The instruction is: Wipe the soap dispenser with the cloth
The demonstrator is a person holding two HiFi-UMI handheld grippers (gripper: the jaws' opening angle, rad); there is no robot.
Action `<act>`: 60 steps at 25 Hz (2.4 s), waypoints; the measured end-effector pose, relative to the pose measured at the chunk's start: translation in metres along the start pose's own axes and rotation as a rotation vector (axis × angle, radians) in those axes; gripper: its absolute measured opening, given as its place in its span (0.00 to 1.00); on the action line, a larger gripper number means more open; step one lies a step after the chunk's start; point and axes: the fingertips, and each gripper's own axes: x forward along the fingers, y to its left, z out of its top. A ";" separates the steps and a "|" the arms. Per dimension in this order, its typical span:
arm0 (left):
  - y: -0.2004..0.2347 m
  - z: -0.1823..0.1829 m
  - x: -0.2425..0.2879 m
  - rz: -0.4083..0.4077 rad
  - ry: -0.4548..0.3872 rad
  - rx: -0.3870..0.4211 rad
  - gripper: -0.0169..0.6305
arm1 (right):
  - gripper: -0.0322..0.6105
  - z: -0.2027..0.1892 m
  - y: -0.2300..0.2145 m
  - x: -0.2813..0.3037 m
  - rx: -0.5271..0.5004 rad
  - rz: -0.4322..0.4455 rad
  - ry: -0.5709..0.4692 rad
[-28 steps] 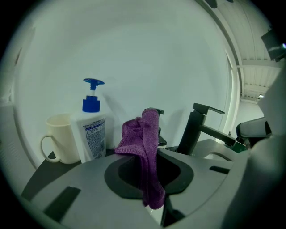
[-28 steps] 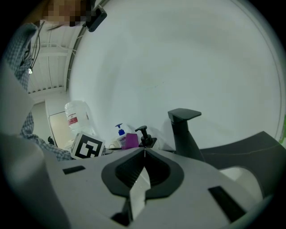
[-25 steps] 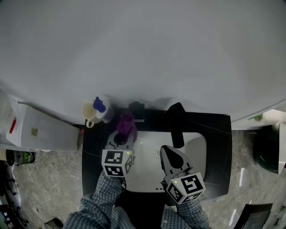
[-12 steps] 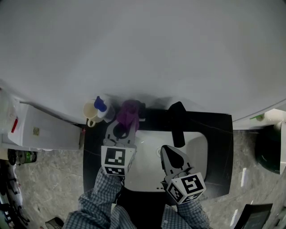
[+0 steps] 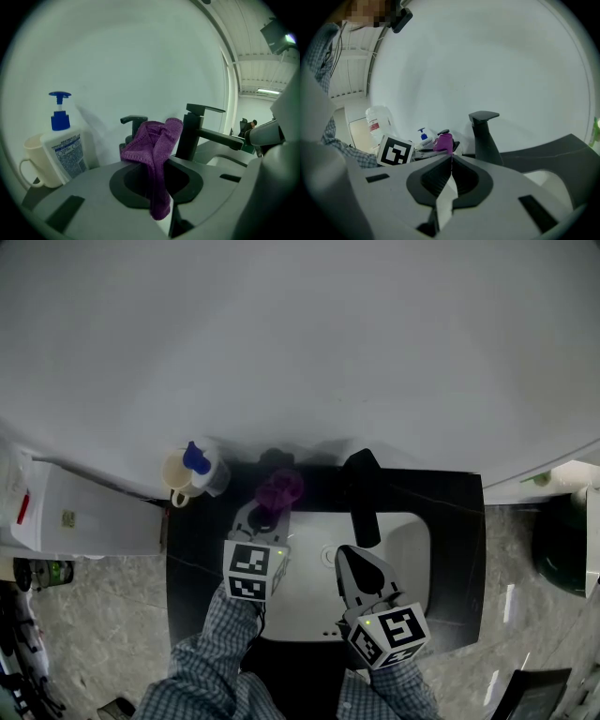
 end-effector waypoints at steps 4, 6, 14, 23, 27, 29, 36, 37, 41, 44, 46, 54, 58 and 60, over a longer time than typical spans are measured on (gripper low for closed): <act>-0.007 -0.003 0.006 -0.008 0.002 -0.009 0.11 | 0.08 -0.004 -0.005 -0.002 0.010 -0.009 0.002; -0.011 -0.006 0.008 -0.015 0.010 -0.013 0.11 | 0.08 -0.005 -0.006 -0.004 0.015 -0.011 0.002; -0.042 -0.007 0.019 -0.071 0.055 0.016 0.11 | 0.08 -0.005 -0.010 -0.010 0.017 -0.014 -0.002; -0.023 0.022 0.026 -0.010 0.032 0.065 0.11 | 0.08 -0.007 -0.014 -0.016 0.015 -0.022 0.003; -0.023 0.033 0.023 -0.008 0.010 0.081 0.11 | 0.08 -0.005 -0.013 -0.017 0.012 -0.018 0.001; -0.025 0.040 0.021 -0.011 -0.003 0.092 0.12 | 0.08 -0.004 -0.011 -0.016 0.009 -0.016 0.000; -0.022 0.069 0.008 -0.002 -0.071 0.122 0.11 | 0.08 0.001 -0.006 -0.014 -0.002 -0.006 -0.005; -0.021 0.072 0.006 0.003 -0.079 0.127 0.12 | 0.08 0.002 -0.005 -0.014 -0.002 -0.004 -0.006; -0.012 0.066 0.009 0.014 -0.067 0.105 0.11 | 0.08 0.004 0.000 -0.013 -0.004 0.001 -0.008; -0.006 0.051 0.014 0.021 -0.042 0.019 0.12 | 0.08 0.002 0.001 -0.013 -0.004 -0.002 -0.004; -0.008 0.043 0.016 0.014 -0.029 -0.006 0.11 | 0.08 -0.001 0.001 -0.013 -0.001 -0.007 0.003; -0.029 0.022 0.022 -0.037 0.011 0.038 0.11 | 0.08 -0.009 -0.004 -0.015 0.009 -0.030 0.016; -0.035 0.011 0.014 -0.046 0.029 0.025 0.11 | 0.08 -0.011 -0.004 -0.018 0.013 -0.039 0.015; -0.036 0.003 0.006 -0.046 0.044 0.017 0.11 | 0.08 -0.010 -0.002 -0.020 0.005 -0.041 0.014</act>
